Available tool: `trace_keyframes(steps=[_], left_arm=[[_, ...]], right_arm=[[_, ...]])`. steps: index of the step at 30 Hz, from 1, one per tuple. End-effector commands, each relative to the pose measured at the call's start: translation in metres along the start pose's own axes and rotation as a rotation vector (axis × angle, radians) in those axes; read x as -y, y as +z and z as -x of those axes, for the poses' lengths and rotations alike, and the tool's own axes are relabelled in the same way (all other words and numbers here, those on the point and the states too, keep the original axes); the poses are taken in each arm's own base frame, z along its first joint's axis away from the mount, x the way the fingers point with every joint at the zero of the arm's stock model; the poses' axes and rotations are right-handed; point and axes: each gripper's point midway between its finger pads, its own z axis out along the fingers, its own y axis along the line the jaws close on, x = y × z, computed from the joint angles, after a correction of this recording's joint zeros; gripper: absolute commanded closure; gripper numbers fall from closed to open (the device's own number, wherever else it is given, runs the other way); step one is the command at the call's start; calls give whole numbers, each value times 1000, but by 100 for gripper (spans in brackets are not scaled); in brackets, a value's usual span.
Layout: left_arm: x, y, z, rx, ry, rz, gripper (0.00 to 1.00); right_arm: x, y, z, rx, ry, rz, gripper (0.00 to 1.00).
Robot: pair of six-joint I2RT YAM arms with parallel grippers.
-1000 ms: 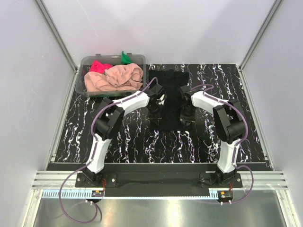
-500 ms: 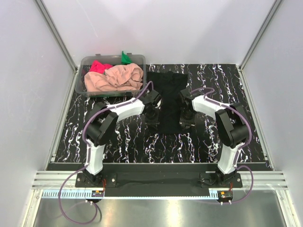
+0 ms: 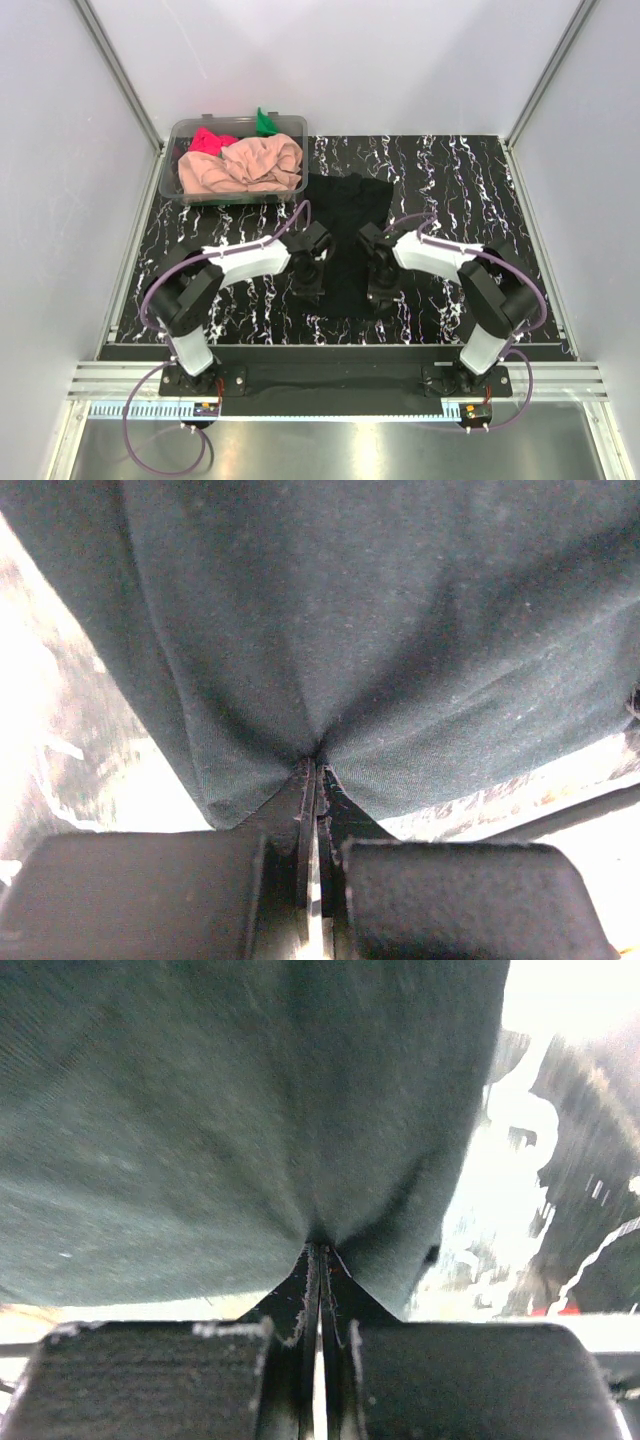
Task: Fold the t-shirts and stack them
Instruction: Fold the tshirt
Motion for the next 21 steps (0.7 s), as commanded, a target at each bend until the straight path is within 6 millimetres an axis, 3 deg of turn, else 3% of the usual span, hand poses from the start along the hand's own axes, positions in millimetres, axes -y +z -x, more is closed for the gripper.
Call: trace_keyframes(steps=[1, 7, 13, 16, 17, 18, 19, 21], left_arm=[[-18, -6, -28, -38, -34, 86, 100], [-9, -20, -48, -5, -34, 70, 100], [0, -29, -66, 20, -24, 51, 100], [7, -37, -62, 54, -2, 29, 98], [8, -42, -59, 74, 0, 26, 89], [9, -49, -52, 108, 2, 27, 73], [13, -62, -42, 154, 12, 33, 68], [18, -89, -25, 244, 16, 27, 57]], right_arm=[[9, -11, -33, -47, 44, -47, 100], [6, -18, -60, -33, 62, -46, 100], [6, -24, -69, -4, 79, -44, 100], [4, -31, -67, 35, 69, -41, 100], [-1, -45, -53, 110, 69, -18, 96], [-3, -57, -47, 149, 66, -6, 92], [0, -70, -36, 216, 59, -17, 89], [-12, -120, -16, 346, 66, 74, 81]])
